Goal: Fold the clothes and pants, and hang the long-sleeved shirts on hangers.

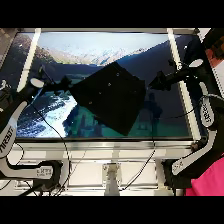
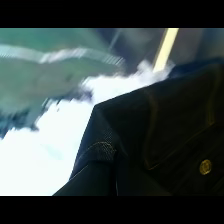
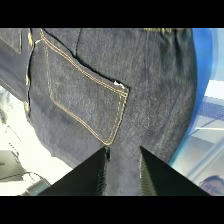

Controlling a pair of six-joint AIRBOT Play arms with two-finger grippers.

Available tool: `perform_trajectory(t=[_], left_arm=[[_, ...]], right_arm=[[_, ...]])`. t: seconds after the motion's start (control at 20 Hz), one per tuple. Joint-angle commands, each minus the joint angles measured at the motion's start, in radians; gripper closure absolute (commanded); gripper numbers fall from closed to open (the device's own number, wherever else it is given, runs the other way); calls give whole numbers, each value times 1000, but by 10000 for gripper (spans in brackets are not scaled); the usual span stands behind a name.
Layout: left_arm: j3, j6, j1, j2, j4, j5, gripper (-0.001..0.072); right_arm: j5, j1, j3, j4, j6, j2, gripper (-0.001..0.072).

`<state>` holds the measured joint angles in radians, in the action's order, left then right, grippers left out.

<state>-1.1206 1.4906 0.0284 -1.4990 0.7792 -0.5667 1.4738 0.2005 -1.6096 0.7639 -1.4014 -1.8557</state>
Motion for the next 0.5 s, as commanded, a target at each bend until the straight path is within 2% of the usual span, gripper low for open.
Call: perform_trajectory(t=[0.0,0.2,0.25,0.35,0.4,0.45], left_arm=[[-174,-18,-22,-26,13,86,702],[-364,-17,-24,-131,34,94,699],[-388,-18,-29,-155,35,101,667],[-397,-17,-40,-180,35,134,278],[-397,-18,-41,-185,35,138,239],[-397,-18,-41,-186,35,137,239]], right_arm=[[-1,-19,0,-44,0,-1,485],[-26,-87,0,-63,1,-1,484],[-51,-105,0,-63,1,-1,483],[-85,-130,-1,-63,1,-1,482],[-92,-135,-1,-63,1,-1,482],[-98,-139,-3,-63,1,-1,483]])
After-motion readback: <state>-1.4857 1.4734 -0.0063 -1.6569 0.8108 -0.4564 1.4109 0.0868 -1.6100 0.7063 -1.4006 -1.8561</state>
